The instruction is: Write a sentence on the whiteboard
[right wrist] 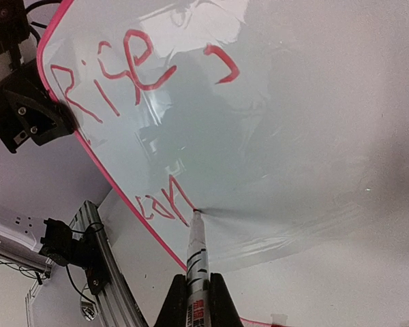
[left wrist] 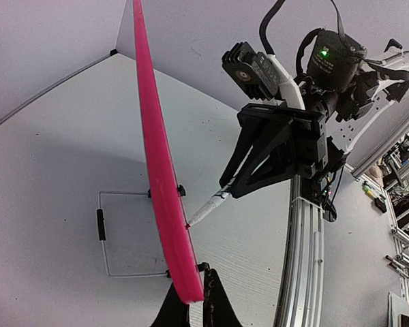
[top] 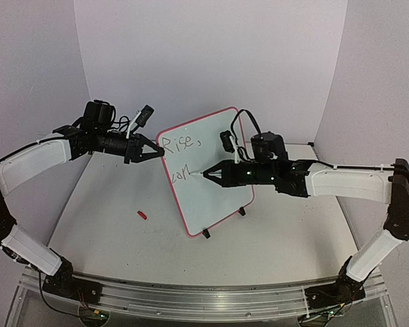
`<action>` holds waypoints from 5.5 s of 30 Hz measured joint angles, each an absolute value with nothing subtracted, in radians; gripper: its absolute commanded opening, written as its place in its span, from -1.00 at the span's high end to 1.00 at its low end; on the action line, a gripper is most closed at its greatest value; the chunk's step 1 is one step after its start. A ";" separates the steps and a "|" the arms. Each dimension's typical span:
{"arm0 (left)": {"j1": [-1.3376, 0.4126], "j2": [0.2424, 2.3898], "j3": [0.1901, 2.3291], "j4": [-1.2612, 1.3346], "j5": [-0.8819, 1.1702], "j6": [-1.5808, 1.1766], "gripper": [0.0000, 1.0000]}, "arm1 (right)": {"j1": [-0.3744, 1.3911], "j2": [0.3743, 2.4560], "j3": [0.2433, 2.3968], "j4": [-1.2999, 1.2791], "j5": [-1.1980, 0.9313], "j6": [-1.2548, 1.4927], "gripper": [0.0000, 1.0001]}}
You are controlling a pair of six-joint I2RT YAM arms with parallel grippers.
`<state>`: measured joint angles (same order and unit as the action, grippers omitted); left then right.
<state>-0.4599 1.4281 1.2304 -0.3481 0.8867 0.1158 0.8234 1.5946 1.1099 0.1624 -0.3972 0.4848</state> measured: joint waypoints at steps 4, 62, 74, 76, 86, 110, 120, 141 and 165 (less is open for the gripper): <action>-0.460 1.428 1.230 -0.348 0.887 0.116 1.00 | 0.823 1.590 1.099 0.159 -0.392 0.491 1.00; -0.464 1.428 1.231 -0.348 0.890 0.125 1.00 | 0.747 1.586 1.156 0.144 -0.512 0.447 1.00; -0.465 1.435 1.238 -0.348 0.886 0.125 1.00 | 0.748 1.588 1.097 0.156 -0.500 0.472 1.00; -0.465 1.435 1.238 -0.348 0.886 0.124 1.00 | 0.749 1.588 1.071 0.155 -0.501 0.478 1.00; -0.467 1.435 1.238 -0.348 0.888 0.126 1.00 | 0.749 1.576 1.028 0.144 -0.516 0.499 1.00; -0.469 1.435 1.238 -0.348 0.887 0.128 1.00 | 0.749 1.583 1.124 0.183 -0.514 0.503 1.00; -0.469 1.436 1.238 -0.348 0.886 0.127 1.00 | 0.749 1.605 1.150 0.184 -0.526 0.503 1.00; -0.469 1.441 1.243 -0.348 0.883 0.126 1.00 | 0.750 1.611 1.117 0.171 -0.543 0.503 1.00; -0.472 1.441 1.243 -0.347 0.883 0.127 1.00 | 0.750 1.580 1.110 0.156 -0.487 0.502 1.00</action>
<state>-0.4725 1.4414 1.2434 -0.3470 0.8833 0.1271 0.7498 1.5799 1.1103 0.1558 -0.4873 0.5023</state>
